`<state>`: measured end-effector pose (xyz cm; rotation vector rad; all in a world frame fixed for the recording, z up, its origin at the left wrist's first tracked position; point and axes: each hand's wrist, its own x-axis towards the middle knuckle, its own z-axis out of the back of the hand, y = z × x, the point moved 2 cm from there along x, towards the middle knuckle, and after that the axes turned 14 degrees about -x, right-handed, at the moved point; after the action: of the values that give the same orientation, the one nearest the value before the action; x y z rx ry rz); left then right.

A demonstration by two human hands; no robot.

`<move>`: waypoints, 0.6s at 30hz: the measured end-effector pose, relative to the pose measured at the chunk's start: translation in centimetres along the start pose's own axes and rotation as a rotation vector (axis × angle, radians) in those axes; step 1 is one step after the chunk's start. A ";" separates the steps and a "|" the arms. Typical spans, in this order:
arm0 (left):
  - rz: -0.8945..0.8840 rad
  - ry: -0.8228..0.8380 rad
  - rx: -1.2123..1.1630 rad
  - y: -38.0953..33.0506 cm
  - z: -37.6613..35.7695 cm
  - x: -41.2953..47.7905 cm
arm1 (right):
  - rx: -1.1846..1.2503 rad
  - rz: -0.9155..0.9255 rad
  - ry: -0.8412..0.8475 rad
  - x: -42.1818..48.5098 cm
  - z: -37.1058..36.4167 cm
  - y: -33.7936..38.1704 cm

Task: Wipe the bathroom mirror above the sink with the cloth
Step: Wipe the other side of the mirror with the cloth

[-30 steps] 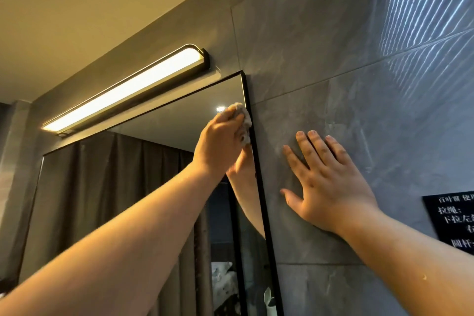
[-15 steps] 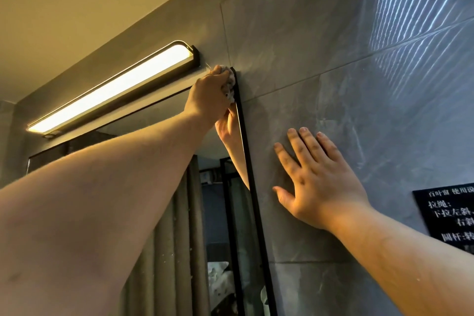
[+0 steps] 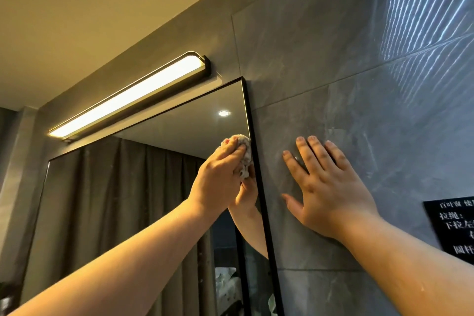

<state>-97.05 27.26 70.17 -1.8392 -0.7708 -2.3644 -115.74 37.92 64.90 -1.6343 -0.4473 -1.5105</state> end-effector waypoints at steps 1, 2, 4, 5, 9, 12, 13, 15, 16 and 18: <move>-0.002 -0.020 -0.006 -0.3 0.1 -0.3 | 0.002 0.000 -0.003 0.0 0.0 0.0; -0.001 -0.034 -0.016 -0.3 0.1 -0.4 | 0.003 0.000 -0.005 0.0 0.0 0.0; 0.016 -0.041 0.005 -0.5 0.4 0.3 | -0.001 -0.002 -0.006 0.0 -0.1 0.0; 0.023 -0.039 0.023 -0.7 0.6 0.9 | -0.005 -0.001 -0.005 0.0 -0.1 0.0; 0.103 -0.028 0.163 -0.8 1.8 5.8 | -0.016 -0.003 0.007 -0.1 -0.1 0.0; 0.226 0.007 0.194 0.9 2.8 10.0 | -0.021 -0.006 0.013 0.0 -0.1 0.0; 0.255 0.019 0.172 1.3 3.0 11.1 | -0.021 -0.007 0.014 0.0 -0.1 0.0; 0.328 0.033 0.066 1.9 3.3 12.4 | -0.021 -0.010 0.016 0.0 -0.2 0.0; 0.345 0.036 0.035 2.1 3.3 12.6 | -0.021 -0.010 0.016 0.0 -0.2 0.0; 0.352 0.041 0.029 2.2 3.4 12.6 | -0.025 -0.006 0.017 0.0 -0.2 0.0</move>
<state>-96.95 29.94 83.12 -1.7396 -0.4311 -2.1475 -115.85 37.81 64.88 -1.6399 -0.4267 -1.5390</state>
